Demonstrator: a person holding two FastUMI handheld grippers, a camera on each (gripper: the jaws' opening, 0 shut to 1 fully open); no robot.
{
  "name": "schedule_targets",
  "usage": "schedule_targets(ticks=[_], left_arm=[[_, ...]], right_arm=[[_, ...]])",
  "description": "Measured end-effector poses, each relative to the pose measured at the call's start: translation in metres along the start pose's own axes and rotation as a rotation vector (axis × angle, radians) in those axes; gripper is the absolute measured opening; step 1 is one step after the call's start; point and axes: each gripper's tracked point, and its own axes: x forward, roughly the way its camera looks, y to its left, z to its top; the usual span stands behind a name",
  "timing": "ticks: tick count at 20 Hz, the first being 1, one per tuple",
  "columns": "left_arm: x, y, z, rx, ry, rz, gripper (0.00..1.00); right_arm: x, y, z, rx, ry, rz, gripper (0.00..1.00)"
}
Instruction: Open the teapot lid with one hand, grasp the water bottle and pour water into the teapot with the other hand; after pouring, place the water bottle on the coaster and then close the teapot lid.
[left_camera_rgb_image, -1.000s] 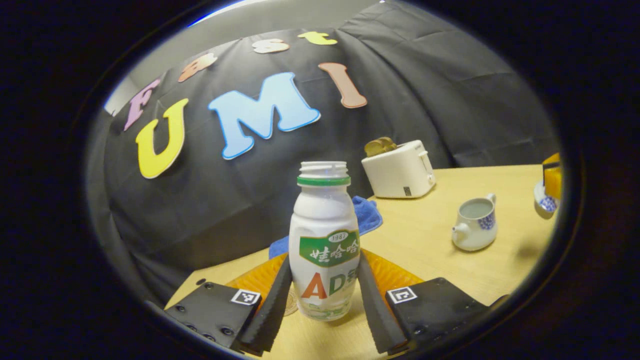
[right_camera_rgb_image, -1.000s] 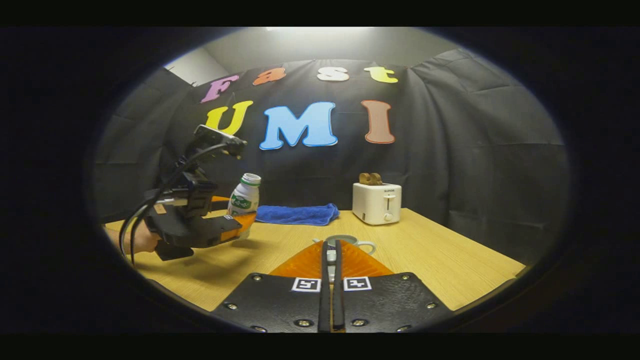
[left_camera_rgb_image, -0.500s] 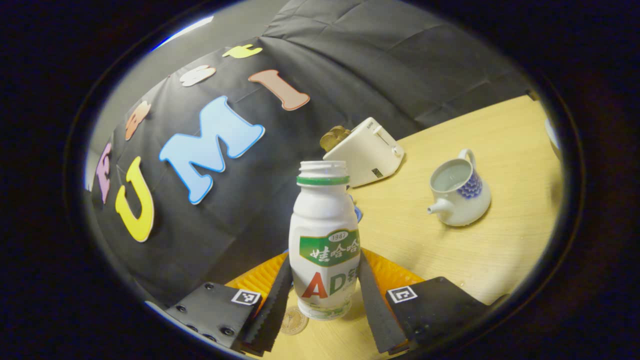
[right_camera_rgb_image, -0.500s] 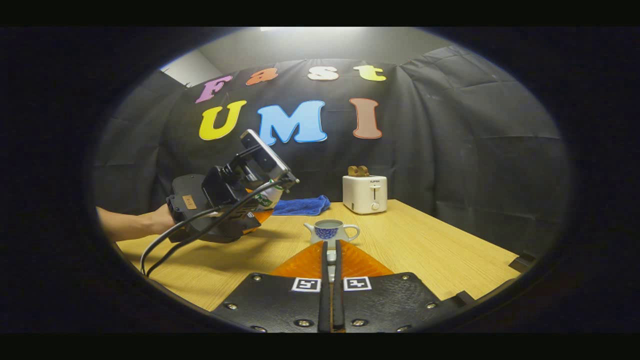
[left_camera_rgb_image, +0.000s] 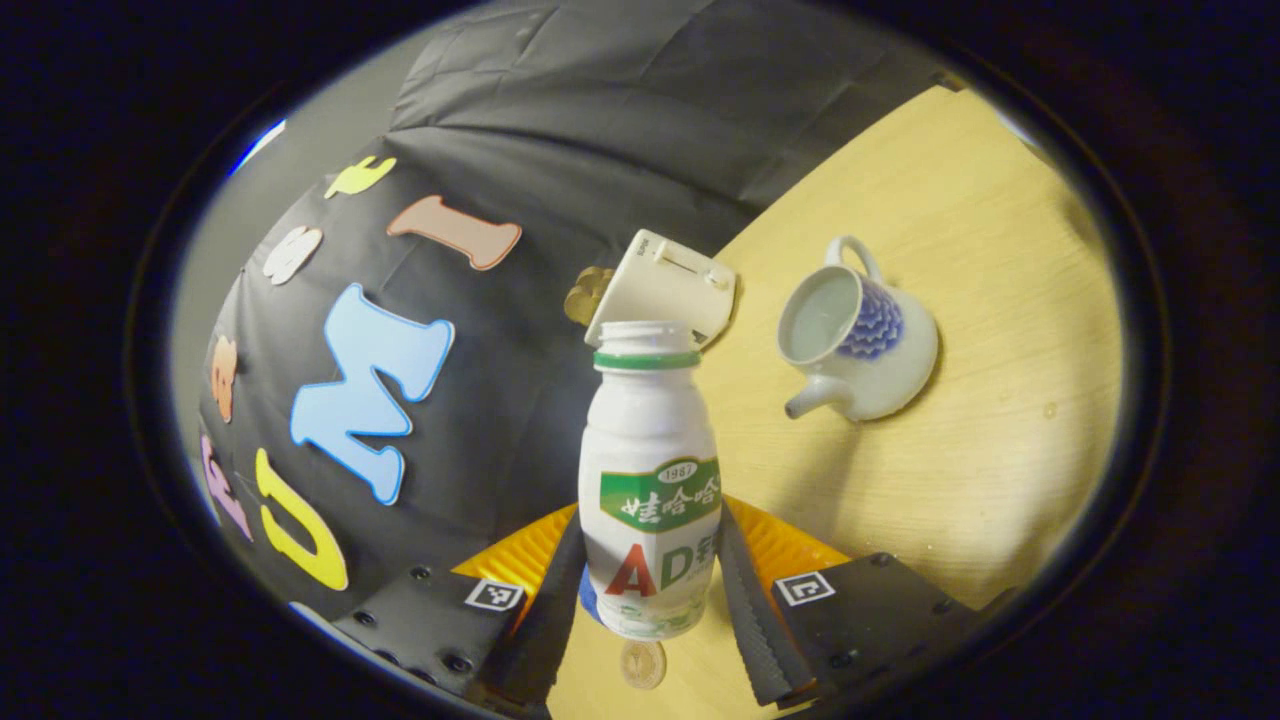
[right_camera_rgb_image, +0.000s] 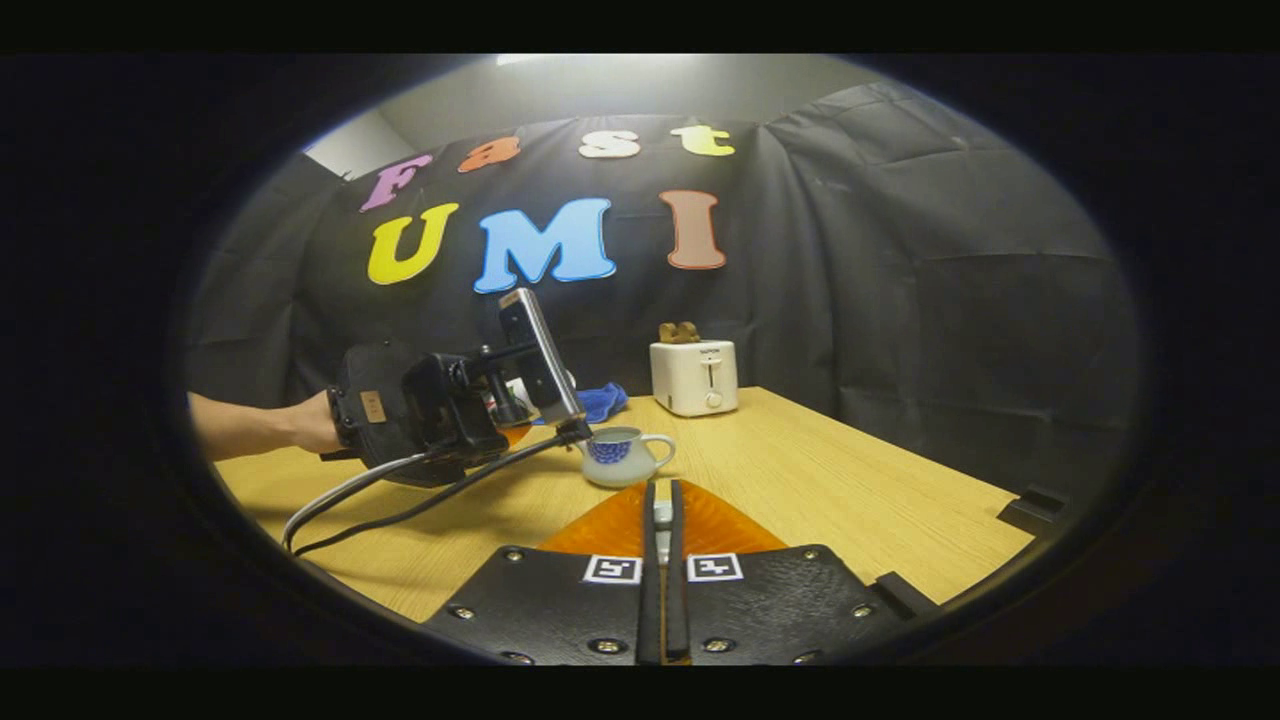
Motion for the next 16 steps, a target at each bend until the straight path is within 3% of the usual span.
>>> schedule_targets(ticks=[1,2,5,7,8,10,16], left_arm=[[0.0,-0.001,0.0,0.018,0.001,-0.007,0.76],[0.0,-0.002,0.003,0.038,0.0,-0.012,0.84],[0.0,-0.002,0.008,0.098,-0.011,-0.008,0.83],[-0.003,-0.004,0.01,0.125,-0.011,-0.008,0.69],[-0.003,-0.004,0.011,0.136,-0.011,-0.011,0.69],[-0.001,-0.004,0.011,0.175,-0.003,-0.013,0.83],[0.005,-0.004,0.01,0.261,0.006,-0.032,0.84]], right_arm=[[0.0,-0.001,0.0,0.001,-0.002,-0.001,0.02],[-0.001,-0.002,0.002,0.0,-0.004,-0.004,0.02],[-0.002,-0.006,0.003,0.004,-0.008,-0.01,0.02],[-0.002,-0.007,0.003,0.008,-0.008,-0.013,0.02],[-0.002,-0.007,0.002,0.007,-0.005,-0.013,0.02],[-0.003,-0.008,0.002,0.01,-0.006,-0.011,0.02],[-0.003,-0.011,0.001,0.015,-0.004,-0.015,0.02]])
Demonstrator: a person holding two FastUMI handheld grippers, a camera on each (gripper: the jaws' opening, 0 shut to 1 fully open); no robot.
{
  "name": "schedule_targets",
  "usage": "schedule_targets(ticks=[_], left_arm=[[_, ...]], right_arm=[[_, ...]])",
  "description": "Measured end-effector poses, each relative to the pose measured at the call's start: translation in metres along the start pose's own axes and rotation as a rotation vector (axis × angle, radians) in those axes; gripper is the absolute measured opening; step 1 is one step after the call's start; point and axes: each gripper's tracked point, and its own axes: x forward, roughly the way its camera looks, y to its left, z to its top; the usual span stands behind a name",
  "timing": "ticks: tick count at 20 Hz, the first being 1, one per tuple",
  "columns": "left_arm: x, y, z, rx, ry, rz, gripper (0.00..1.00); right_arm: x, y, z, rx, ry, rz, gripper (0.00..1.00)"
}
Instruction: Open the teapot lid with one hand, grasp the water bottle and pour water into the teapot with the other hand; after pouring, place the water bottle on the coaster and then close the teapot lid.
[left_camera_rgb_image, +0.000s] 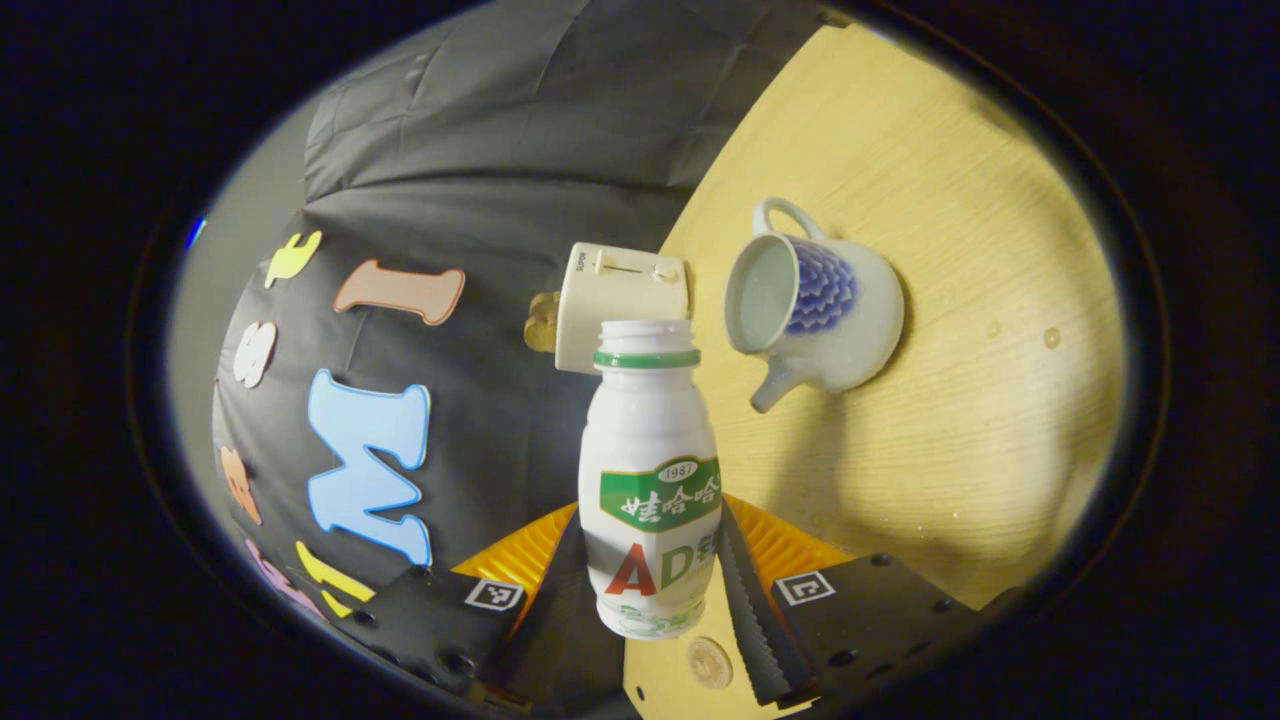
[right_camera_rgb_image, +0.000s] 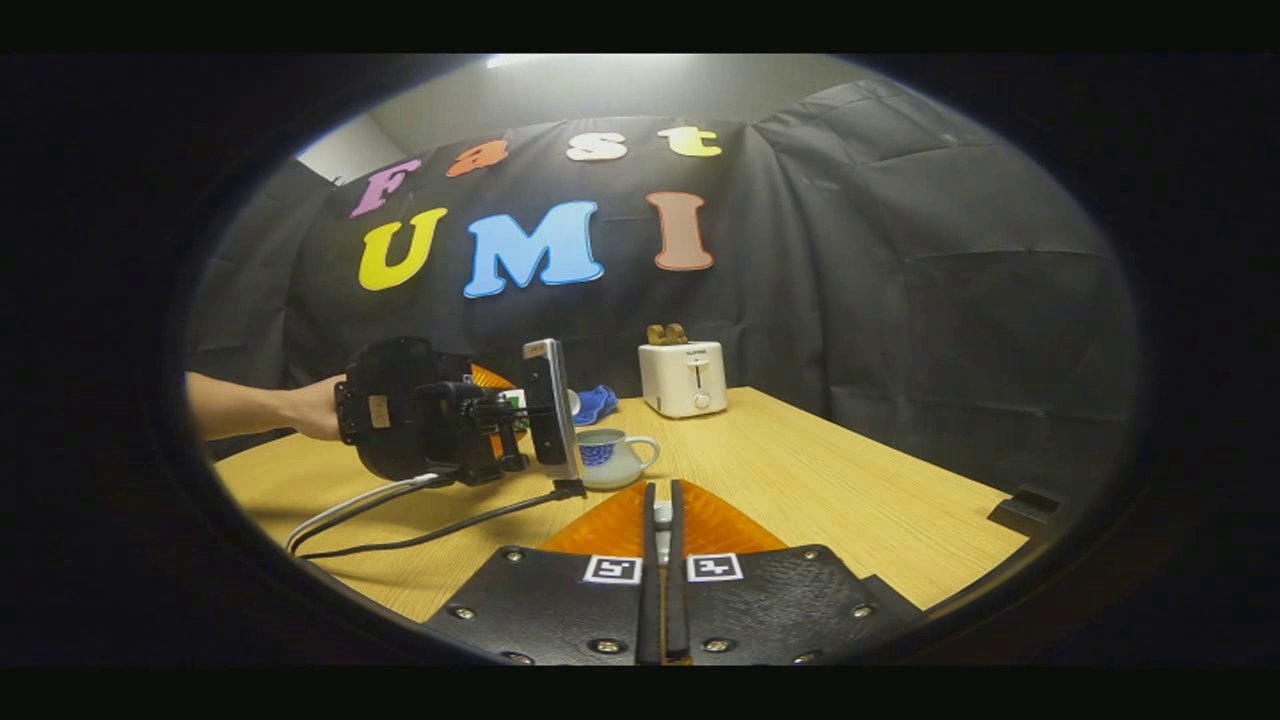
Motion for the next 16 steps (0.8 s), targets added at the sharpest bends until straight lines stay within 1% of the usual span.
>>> schedule_targets(ticks=[3,4,5,7,8,9,10,11,16], left_arm=[[-0.001,0.005,0.0,0.044,0.006,0.011,0.83],[0.0,0.007,0.002,0.064,0.004,0.016,0.7],[-0.001,0.009,0.002,0.082,0.003,0.021,0.77],[0.0,0.011,0.004,0.115,0.001,0.019,0.72],[0.002,0.014,0.006,0.131,-0.002,0.027,0.77],[0.002,0.016,0.006,0.146,-0.002,0.033,0.73],[0.002,0.018,0.006,0.158,-0.002,0.039,0.76],[0.002,0.019,0.006,0.169,0.0,0.04,0.84],[0.002,0.023,0.008,0.215,-0.002,0.052,0.83]], right_arm=[[-0.001,-0.002,-0.001,0.001,0.004,-0.002,0.02],[-0.001,-0.002,-0.001,0.002,0.005,-0.003,0.02],[-0.001,-0.003,-0.001,0.003,0.004,-0.003,0.02],[-0.002,-0.004,-0.001,0.003,0.001,-0.005,0.02],[-0.002,-0.004,-0.001,0.002,0.002,-0.008,0.02],[-0.001,-0.004,-0.002,0.0,0.005,-0.007,0.02],[-0.002,-0.004,-0.002,-0.001,0.006,-0.005,0.02],[-0.002,-0.004,-0.003,-0.001,0.009,-0.005,0.02],[-0.002,-0.006,-0.004,0.004,0.016,-0.008,0.02]])
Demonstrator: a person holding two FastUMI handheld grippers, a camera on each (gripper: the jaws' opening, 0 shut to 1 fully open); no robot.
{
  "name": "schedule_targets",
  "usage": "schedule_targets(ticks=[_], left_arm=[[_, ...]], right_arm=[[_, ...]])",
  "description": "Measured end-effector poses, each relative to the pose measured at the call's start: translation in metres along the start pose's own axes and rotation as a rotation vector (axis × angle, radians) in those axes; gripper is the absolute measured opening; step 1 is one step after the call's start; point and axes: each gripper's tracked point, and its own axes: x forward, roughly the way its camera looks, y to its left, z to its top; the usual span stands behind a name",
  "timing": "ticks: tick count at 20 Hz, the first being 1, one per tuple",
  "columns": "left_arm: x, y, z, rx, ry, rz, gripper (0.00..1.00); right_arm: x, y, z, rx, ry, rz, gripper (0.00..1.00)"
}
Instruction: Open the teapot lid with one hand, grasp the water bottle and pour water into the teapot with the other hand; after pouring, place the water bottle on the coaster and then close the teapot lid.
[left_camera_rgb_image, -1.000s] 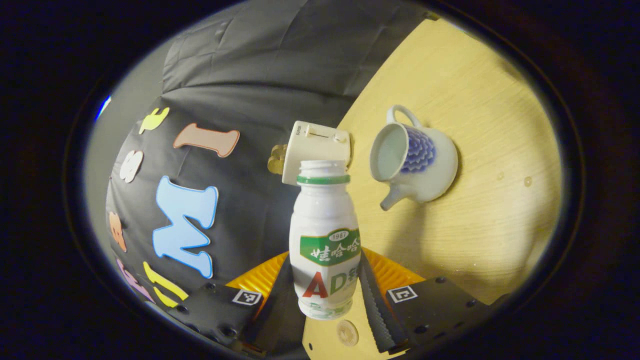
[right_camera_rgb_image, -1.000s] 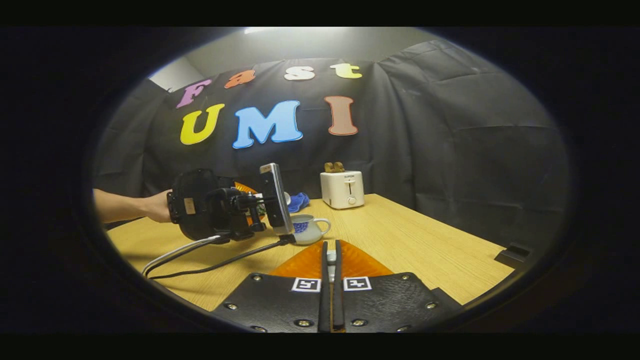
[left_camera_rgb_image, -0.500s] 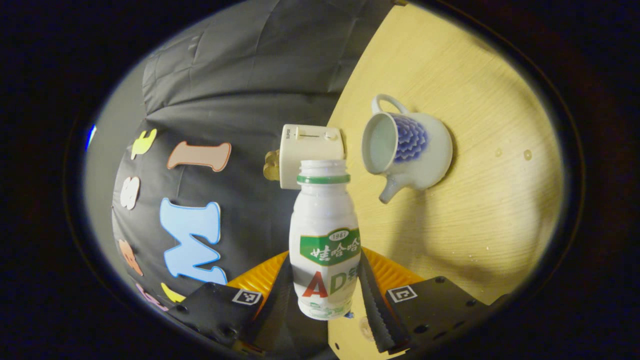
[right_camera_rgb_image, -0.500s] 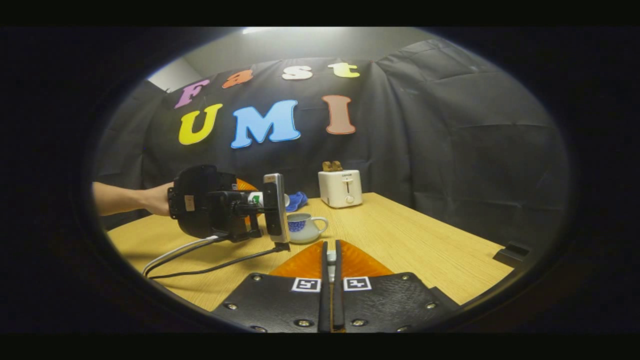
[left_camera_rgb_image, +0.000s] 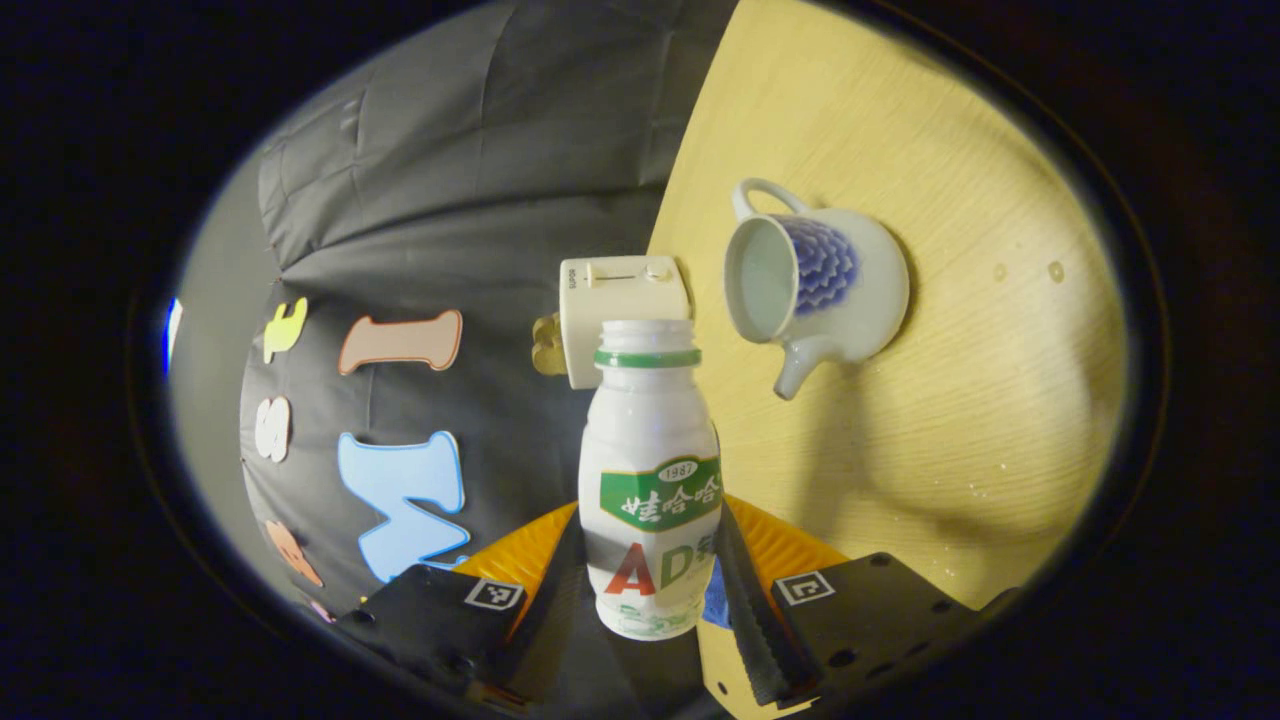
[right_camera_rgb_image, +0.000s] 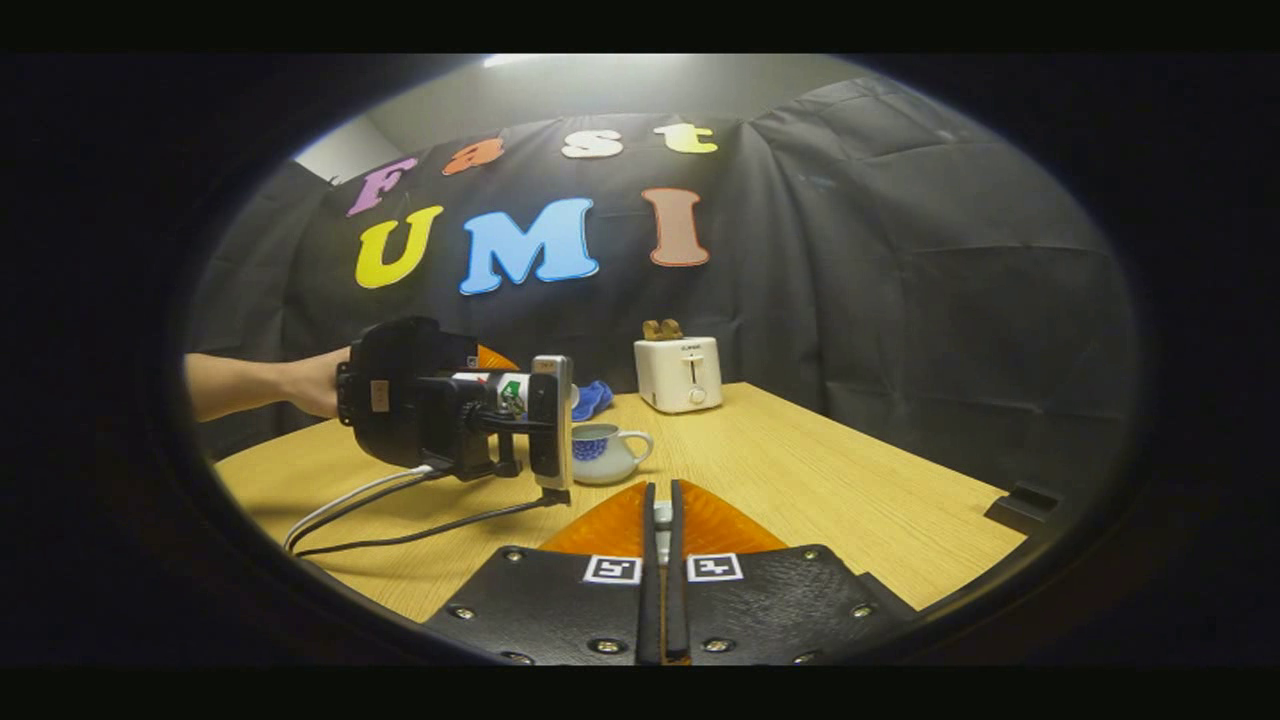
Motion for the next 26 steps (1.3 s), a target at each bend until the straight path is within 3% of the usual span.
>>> schedule_targets(ticks=[1,2,4,5,6,7,10,11,13,14,22,25,26], left_arm=[[-0.0003,0.0008,0.0005,0.01,-0.001,0.002,0.83],[-0.0003,0.0019,0.0017,0.02,-0.002,0.003,0.7],[-0.0003,0.0036,0.0029,0.035,-0.006,0.007,0.7],[-0.0005,0.0042,0.0038,0.041,-0.009,0.009,0.83],[-0.0005,0.0032,0.0039,0.05,-0.011,0.003,0.7],[-0.0007,0.0048,0.0051,0.057,-0.017,0.003,0.7],[0.0023,0.005,0.0057,0.074,-0.017,0.003,0.83],[0.0017,0.0051,0.005,0.077,-0.017,0.004,0.7],[0.0034,0.0054,0.0044,0.083,-0.016,0.006,0.7],[0.0038,0.0056,0.0048,0.087,-0.015,0.007,0.83],[0.003,0.0077,0.0088,0.116,-0.018,0.016,0.83],[0.0027,0.0106,0.0093,0.138,-0.02,0.033,0.7],[0.0039,0.0104,0.0099,0.143,-0.02,0.033,0.77]], right_arm=[[0.0007,-0.0007,-0.0009,0.001,0.001,0.0,0.02],[0.0006,-0.0009,-0.0002,0.002,0.002,0.0,0.02],[0.0001,-0.001,-0.0004,0.003,0.004,0.0,0.02],[0.0004,-0.0019,-0.0013,0.004,0.004,-0.001,0.02],[0.0005,-0.002,-0.0005,0.004,0.005,0.0,0.02],[0.0001,-0.002,-0.001,0.005,0.005,0.0,0.02],[0.0002,-0.0029,-0.0011,0.0,0.002,0.0,0.02],[-0.0012,-0.0031,-0.0006,0.005,0.0,0.002,0.02],[0.0004,-0.0042,-0.001,0.003,0.004,-0.001,0.02],[0.0002,-0.0047,-0.0023,0.002,0.007,-0.001,0.02],[0.0003,-0.006,-0.003,0.006,0.013,-0.001,0.02],[-0.0002,-0.007,-0.0035,0.011,0.014,0.001,0.02],[-0.0007,-0.0063,-0.0022,0.012,0.012,0.005,0.02]])
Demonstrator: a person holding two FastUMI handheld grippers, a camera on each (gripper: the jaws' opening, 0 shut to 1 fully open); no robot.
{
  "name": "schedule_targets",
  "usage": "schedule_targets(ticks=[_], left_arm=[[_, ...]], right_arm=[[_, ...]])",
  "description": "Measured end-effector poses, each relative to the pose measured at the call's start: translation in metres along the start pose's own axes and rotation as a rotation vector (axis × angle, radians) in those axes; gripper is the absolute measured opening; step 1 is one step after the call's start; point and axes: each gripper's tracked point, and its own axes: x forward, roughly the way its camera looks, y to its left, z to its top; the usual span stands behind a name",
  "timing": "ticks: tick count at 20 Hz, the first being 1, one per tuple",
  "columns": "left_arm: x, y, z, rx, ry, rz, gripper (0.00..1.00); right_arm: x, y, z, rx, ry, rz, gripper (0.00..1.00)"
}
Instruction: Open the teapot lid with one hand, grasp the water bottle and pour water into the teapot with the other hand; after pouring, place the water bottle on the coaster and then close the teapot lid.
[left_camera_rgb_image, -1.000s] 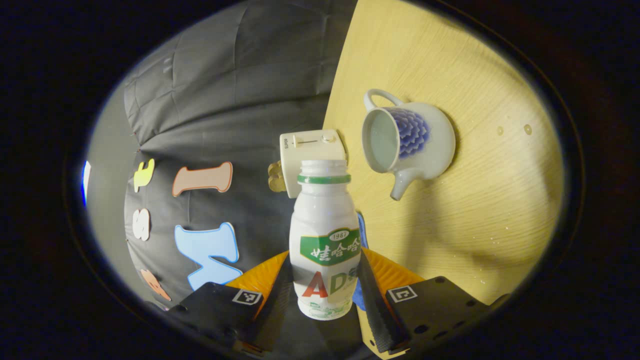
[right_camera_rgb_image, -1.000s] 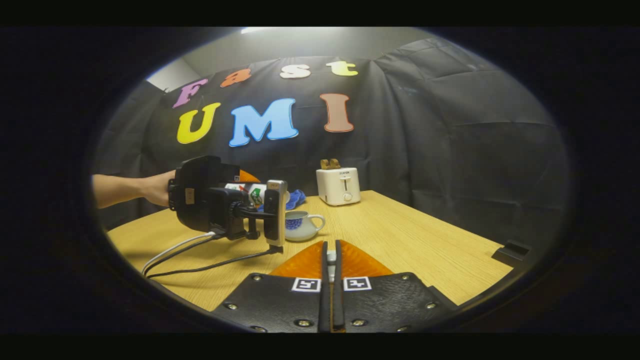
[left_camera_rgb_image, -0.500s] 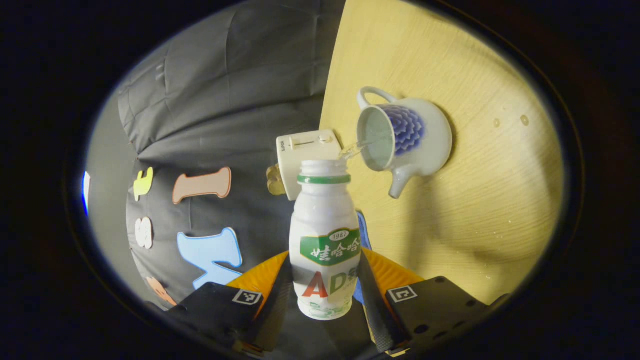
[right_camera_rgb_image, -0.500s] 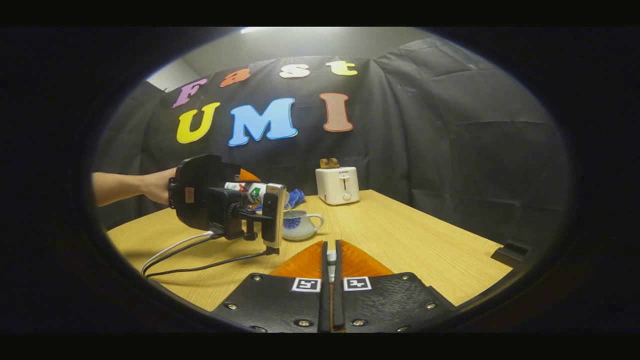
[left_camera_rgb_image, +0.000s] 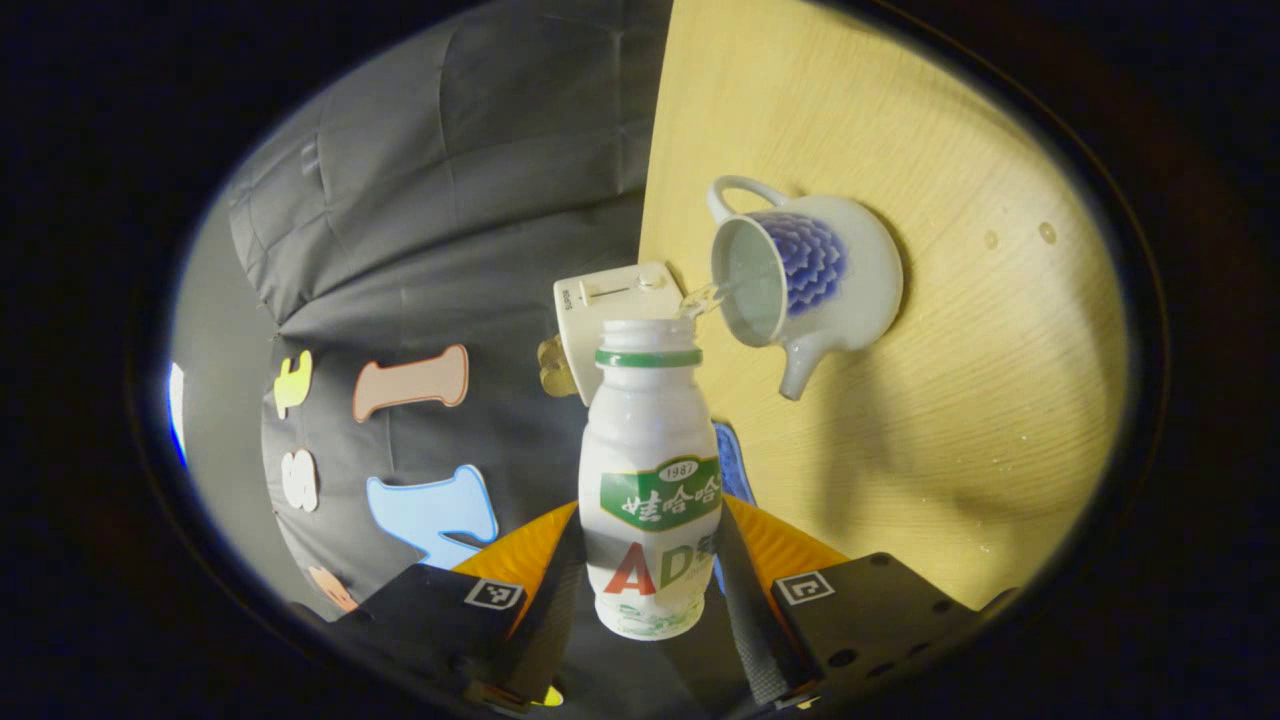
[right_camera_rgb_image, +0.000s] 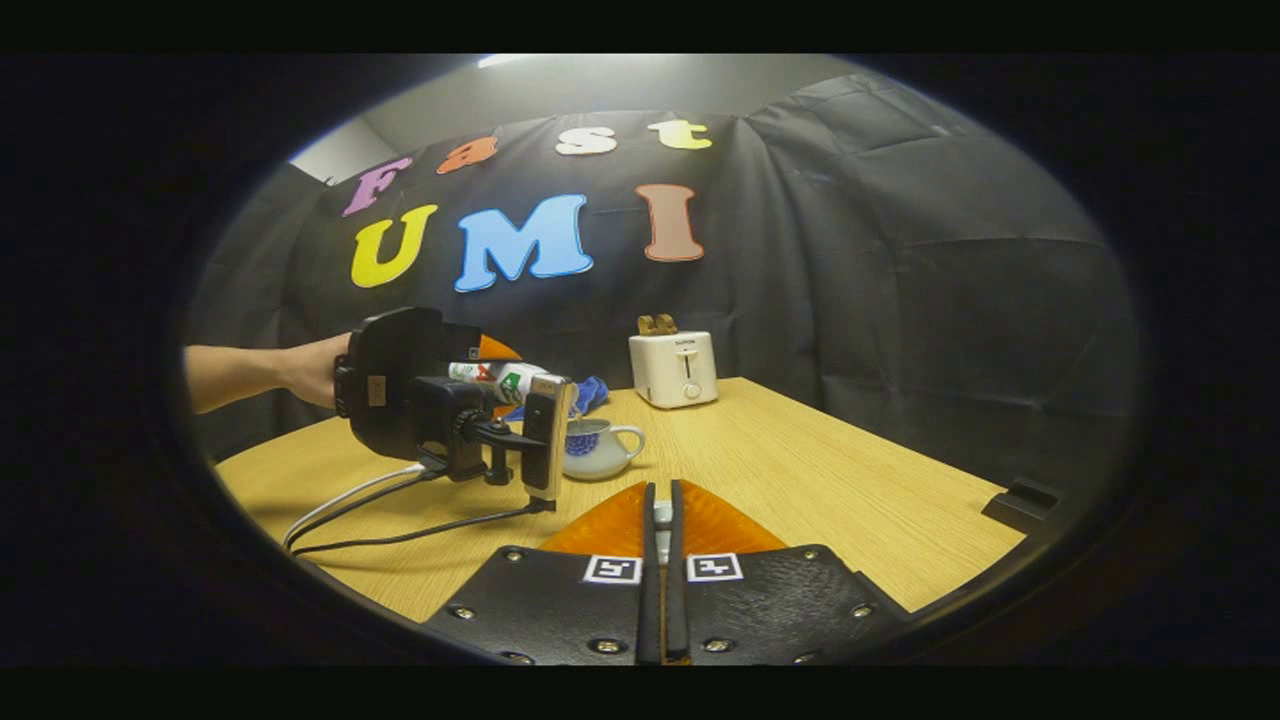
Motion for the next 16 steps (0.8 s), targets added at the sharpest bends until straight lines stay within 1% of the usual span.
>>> schedule_targets(ticks=[6,7,16], left_arm=[[-0.0015,0.0046,0.0001,0.015,0.0,0.009,0.77],[-0.0017,0.0054,0.0,0.017,-0.001,0.012,0.83],[-0.0032,0.0078,0.0046,0.06,-0.008,0.024,0.83]], right_arm=[[0.0019,0.0019,-0.0003,-0.006,0.0,0.007,0.02],[0.0018,0.0028,0.0002,-0.005,0.0,0.009,0.02],[0.0007,-0.0001,0.0045,-0.002,-0.01,0.008,0.02]])
